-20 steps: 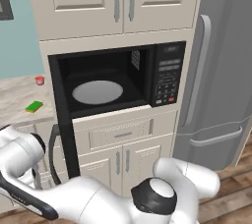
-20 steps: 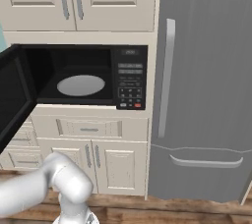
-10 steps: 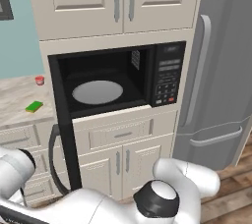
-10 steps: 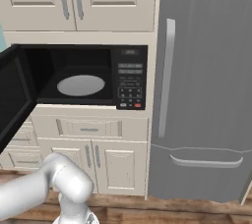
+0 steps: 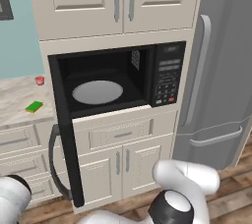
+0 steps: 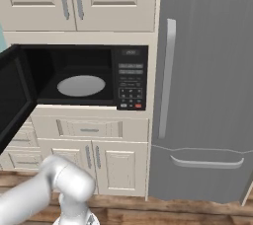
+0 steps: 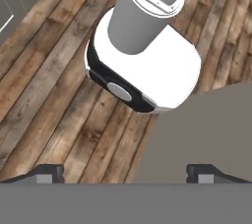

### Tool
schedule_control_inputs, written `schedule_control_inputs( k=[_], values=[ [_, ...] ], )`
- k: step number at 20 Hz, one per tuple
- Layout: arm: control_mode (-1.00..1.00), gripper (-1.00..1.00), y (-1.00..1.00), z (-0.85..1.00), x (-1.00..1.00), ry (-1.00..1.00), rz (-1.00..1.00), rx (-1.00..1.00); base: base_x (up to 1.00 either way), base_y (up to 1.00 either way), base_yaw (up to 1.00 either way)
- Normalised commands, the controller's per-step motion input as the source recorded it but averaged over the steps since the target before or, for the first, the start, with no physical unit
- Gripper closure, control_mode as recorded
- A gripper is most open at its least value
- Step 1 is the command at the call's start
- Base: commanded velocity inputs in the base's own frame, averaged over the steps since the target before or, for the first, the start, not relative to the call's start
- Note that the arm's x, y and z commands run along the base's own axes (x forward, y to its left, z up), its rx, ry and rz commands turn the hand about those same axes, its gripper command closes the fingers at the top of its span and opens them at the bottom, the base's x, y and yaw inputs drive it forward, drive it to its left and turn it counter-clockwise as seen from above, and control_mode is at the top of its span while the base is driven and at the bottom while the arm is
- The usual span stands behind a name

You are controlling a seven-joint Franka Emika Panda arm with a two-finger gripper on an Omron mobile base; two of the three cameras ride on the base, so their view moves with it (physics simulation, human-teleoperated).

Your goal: Place the sponge inside the microwave to prepare for sanitizing.

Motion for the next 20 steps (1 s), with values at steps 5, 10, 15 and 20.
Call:
schedule_control_inputs(
  k=[5, 10, 15, 20],
  values=[
    [-1.00, -1.00, -0.45, 0.48, -1.00, -0.13, -0.01, 0.09, 0.00, 0.00, 0.00],
    [-1.00, -1.00, -0.70, 0.29, -0.92, -0.15, -0.09, 0.05, 0.00, 0.00, 0.00],
    [-1.00, -1.00, -0.80, 0.21, -0.80, -0.12, -0.13, 0.07, 0.00, 0.00, 0.00],
    [-1.00, -1.00, -0.96, 0.03, -0.31, -0.04, -0.11, 0.13, 0.00, 0.00, 0.00]
  ],
)
